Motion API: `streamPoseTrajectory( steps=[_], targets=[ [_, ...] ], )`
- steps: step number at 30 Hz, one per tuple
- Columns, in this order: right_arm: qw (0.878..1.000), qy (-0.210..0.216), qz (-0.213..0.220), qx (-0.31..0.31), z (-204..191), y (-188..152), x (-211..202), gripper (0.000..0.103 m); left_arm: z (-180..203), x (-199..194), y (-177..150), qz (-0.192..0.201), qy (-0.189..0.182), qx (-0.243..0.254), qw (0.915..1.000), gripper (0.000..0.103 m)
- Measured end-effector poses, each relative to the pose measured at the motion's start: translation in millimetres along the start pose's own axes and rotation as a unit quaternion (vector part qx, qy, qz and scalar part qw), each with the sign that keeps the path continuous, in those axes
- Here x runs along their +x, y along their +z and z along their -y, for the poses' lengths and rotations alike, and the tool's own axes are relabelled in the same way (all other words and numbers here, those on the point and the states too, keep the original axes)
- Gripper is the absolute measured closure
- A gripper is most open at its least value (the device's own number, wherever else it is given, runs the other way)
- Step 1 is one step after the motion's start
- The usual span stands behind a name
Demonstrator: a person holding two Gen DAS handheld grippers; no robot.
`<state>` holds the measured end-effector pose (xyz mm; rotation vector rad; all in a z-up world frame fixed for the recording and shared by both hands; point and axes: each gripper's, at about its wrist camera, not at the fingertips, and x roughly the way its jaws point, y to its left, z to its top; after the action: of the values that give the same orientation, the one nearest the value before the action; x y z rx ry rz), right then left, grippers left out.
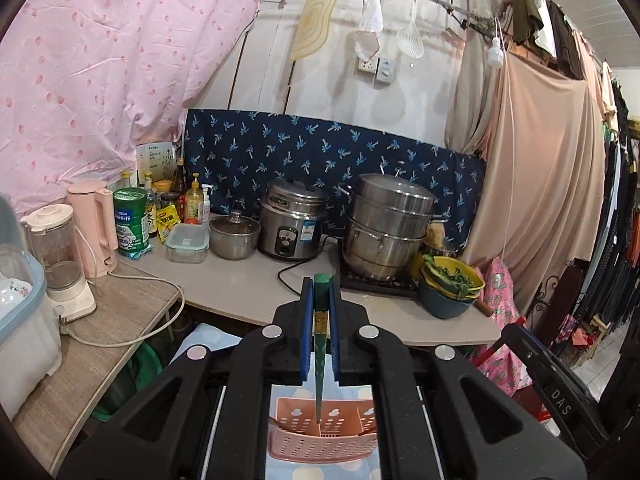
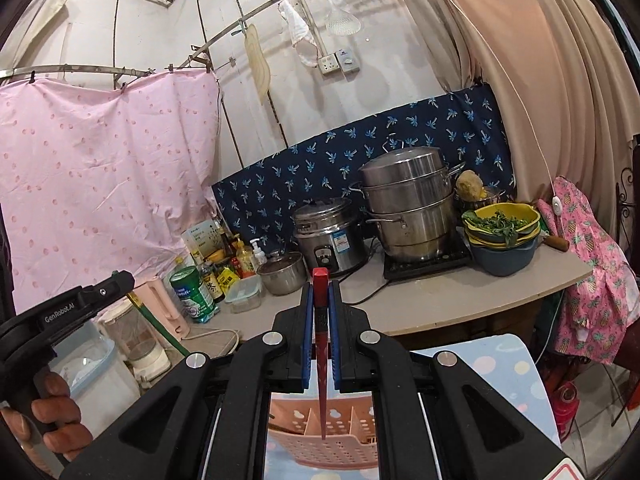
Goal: Organize utensils
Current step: 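Lift and lower the green and red chopsticks into the pink basket with both tools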
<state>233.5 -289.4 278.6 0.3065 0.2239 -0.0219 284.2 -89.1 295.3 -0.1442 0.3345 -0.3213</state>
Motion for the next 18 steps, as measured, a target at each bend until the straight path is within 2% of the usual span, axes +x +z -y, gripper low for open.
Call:
streamPoseTrajectory(
  steps=[6, 12, 18],
  targets=[
    [1.0, -0.003, -0.014, -0.006, 3.0, -10.8, 37.4, 0.096, -2.4, 29.3, -20.3, -0.022, 0.011, 0.013, 0.9996, 0.096],
    [0.998, -0.009, -0.057, 0.0, 14.4, -38.6, 68.8, 0.096, -9.4, 53.1, -42.8, -0.054, 0.009, 0.014, 0.9984, 0.096],
    [0.997, -0.017, -0.075, -0.001, 21.4, -54.6, 79.9, 0.095, -10.8, 61.2, -53.6, -0.066, 0.007, 0.018, 0.9976, 0.095]
  ],
)
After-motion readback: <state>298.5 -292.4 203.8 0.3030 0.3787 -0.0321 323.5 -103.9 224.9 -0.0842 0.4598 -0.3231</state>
